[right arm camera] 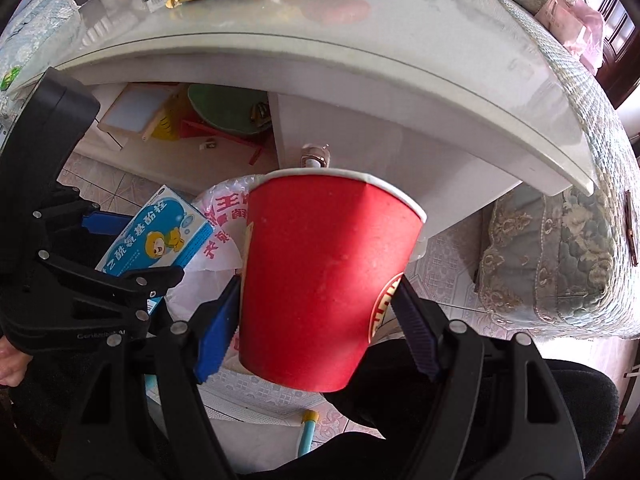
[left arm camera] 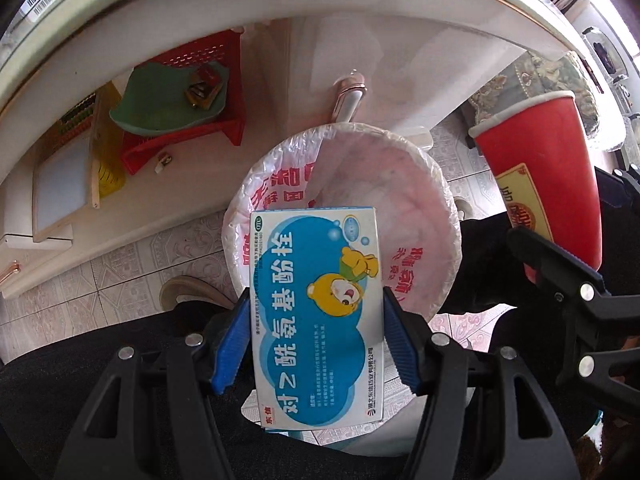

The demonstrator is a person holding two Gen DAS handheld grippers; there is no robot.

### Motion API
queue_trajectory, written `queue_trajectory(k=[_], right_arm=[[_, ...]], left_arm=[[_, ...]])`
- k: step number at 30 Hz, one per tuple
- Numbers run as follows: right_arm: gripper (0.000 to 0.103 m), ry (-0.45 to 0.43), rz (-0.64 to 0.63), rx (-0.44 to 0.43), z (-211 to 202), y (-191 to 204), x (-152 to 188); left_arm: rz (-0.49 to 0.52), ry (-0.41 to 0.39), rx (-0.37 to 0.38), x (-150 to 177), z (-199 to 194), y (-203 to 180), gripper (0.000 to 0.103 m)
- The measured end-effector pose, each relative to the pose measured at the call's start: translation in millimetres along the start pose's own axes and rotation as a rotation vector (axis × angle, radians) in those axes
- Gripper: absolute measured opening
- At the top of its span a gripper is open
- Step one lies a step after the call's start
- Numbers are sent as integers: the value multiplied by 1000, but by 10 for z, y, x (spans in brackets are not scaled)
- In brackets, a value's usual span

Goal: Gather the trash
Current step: 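Open both tools over the bin, dropping the cup and medicine box inside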

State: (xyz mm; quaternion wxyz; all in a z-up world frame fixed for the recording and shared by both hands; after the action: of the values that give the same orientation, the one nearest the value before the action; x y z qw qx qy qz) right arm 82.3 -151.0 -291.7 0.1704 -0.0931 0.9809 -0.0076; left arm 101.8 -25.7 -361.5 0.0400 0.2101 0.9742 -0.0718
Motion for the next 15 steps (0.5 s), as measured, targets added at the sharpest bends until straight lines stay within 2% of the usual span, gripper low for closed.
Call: queue_trajectory(k=[3,15], right_arm=[[72,27,8,-9,157,8,5],[72,95,24,15,574,-20,76]], left_arm=[[-31,13,6,-10,112,34,60],[-49,83,-3,-1,514,73,60]])
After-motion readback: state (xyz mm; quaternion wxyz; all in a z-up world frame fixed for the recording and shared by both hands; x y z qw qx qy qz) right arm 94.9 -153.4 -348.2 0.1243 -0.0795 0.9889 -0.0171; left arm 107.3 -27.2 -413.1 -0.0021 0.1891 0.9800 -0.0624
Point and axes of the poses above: each gripper's, at about its wrist camera, not at the fingertips, and z roughly the way its jaws point, y to its left, x to its underside, the point moved 9 cm from there along z, roughly the way its jaws point, and after that the axes turned 2 degrees about -y, right-handed, at the moved point
